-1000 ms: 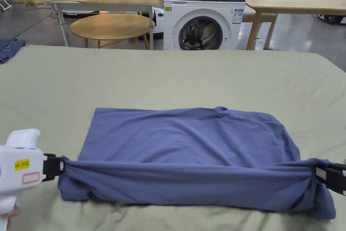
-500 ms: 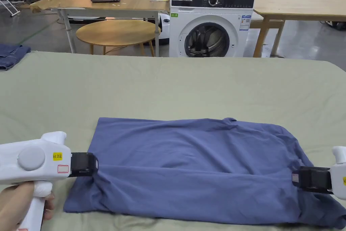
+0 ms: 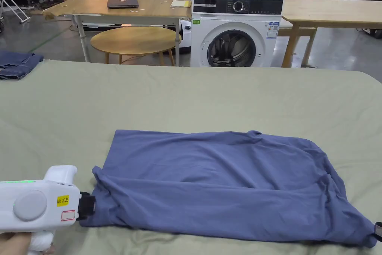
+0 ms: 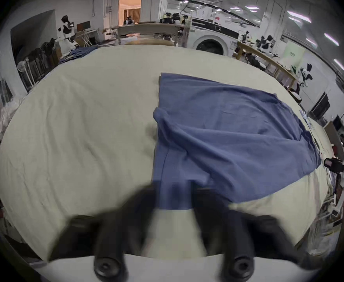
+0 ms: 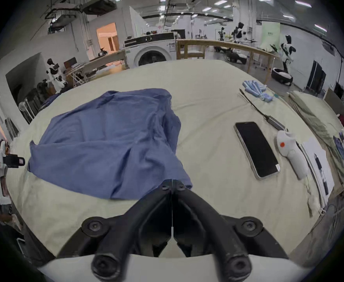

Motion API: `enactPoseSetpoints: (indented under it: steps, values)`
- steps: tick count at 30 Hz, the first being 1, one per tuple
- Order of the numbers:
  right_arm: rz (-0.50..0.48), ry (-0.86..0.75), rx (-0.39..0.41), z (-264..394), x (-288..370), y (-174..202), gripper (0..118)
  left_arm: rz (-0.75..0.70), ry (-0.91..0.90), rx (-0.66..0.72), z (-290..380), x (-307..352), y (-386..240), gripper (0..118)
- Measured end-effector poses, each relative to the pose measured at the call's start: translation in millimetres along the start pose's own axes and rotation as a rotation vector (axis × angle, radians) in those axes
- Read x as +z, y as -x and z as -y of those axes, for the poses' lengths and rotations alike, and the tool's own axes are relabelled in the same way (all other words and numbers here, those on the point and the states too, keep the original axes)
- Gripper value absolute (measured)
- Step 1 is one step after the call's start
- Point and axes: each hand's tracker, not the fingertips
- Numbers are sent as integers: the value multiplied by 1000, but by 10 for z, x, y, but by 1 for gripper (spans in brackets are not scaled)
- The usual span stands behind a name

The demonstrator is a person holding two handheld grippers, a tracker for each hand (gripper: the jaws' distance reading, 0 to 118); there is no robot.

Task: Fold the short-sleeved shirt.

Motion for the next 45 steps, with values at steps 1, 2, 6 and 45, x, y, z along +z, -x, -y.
enactPoseSetpoints:
  steps: [1,2,6,45]
  values:
    - [-1,4,0,37,7,0,0,-2,4,0,-3,-36,-1,83]
    - [1,4,-1,74,11,8,0,1,14,4,-3,-91,2,112]
    - [2,10,-2,91,-8,-27,0,-1,29,44,-35,-246,-7,118]
    - [-93,36,-9,199,429,-68,7,-2,-7,8,362,348,-5,5]
